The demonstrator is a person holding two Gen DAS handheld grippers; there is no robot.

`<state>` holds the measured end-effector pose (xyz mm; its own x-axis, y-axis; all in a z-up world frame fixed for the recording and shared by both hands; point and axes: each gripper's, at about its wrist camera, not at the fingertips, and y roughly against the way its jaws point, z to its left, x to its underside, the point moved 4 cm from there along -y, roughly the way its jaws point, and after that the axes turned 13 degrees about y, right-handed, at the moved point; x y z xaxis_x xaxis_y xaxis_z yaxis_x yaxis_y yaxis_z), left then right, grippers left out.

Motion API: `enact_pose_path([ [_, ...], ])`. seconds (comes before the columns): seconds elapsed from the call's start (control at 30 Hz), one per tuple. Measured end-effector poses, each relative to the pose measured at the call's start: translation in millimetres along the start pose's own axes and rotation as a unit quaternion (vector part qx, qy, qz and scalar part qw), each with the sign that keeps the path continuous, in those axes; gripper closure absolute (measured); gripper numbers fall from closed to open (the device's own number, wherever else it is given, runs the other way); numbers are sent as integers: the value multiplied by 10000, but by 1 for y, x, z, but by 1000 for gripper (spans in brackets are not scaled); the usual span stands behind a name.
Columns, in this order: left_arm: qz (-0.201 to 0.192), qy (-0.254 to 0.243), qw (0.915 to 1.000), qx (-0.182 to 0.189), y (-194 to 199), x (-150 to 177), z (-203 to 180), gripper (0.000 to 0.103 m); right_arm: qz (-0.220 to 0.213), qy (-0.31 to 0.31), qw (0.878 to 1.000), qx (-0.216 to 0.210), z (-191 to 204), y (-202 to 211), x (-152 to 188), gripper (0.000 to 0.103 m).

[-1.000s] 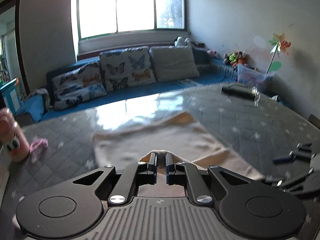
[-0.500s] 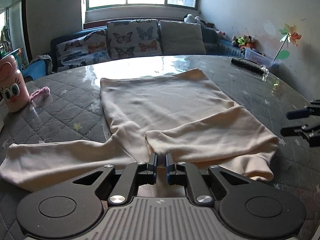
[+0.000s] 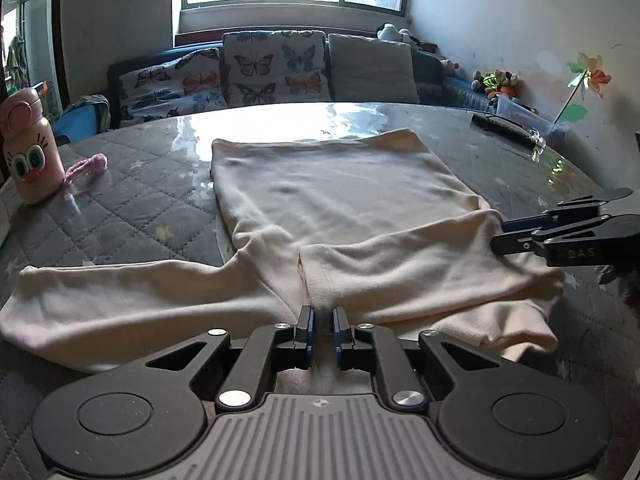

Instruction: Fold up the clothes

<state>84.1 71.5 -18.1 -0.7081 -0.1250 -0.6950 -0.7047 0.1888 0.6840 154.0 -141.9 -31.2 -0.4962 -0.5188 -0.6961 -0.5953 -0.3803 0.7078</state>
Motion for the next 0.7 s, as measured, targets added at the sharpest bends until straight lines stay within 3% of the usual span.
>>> enact_pose_path([
  [0.2, -100, 0, 9999, -59, 9, -3, 4, 88, -186, 112, 9997, 67, -3, 11, -12, 76],
  [0.4, -306, 116, 9994, -106, 20, -12, 8, 86, -44, 86, 9999, 38, -4, -10, -13, 76],
  [0.7, -144, 48, 9999, 59, -6, -10, -2, 86, -88, 387, 9992, 18, 19, -12, -25, 74],
])
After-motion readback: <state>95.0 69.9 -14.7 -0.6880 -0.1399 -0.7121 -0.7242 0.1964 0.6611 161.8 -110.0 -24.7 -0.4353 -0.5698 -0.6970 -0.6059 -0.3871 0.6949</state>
